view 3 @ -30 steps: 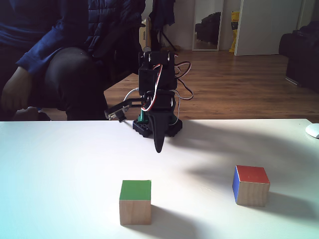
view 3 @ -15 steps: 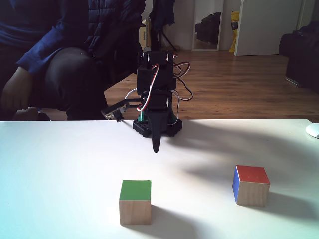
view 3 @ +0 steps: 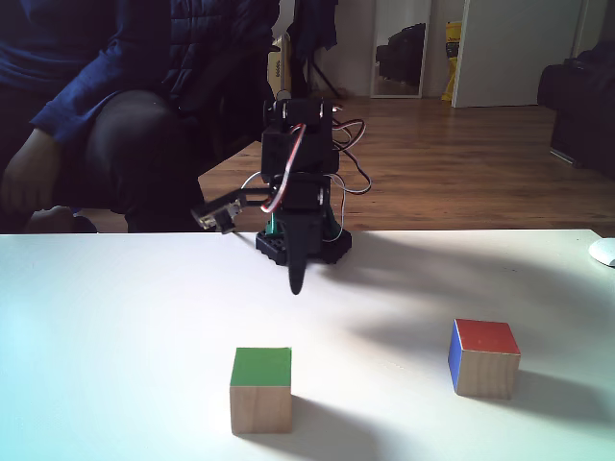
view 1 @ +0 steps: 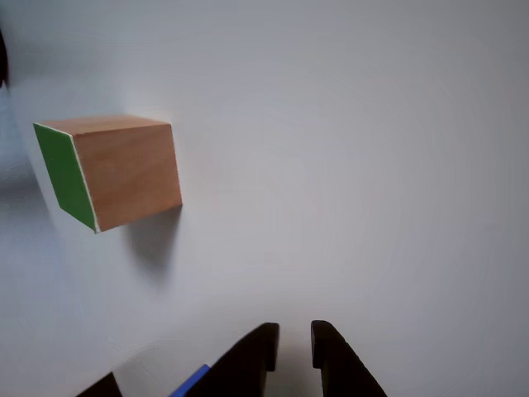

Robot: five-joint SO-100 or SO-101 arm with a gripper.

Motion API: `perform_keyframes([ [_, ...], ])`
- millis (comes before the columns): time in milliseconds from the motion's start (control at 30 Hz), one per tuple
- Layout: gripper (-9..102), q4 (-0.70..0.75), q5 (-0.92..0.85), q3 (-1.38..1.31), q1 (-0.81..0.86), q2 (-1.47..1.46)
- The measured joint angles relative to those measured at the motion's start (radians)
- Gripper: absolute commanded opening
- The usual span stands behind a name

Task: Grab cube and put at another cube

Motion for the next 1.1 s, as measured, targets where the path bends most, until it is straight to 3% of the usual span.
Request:
perform_keyframes([
  [200,23,-0.031,-0.012,-0.161,0.025,-0.143],
  [533,33,-0.101,-0.005,-0.683,0.086,-0.933],
  [1100,41,0.087,-0.072,-1.266,-0.006,-1.526],
])
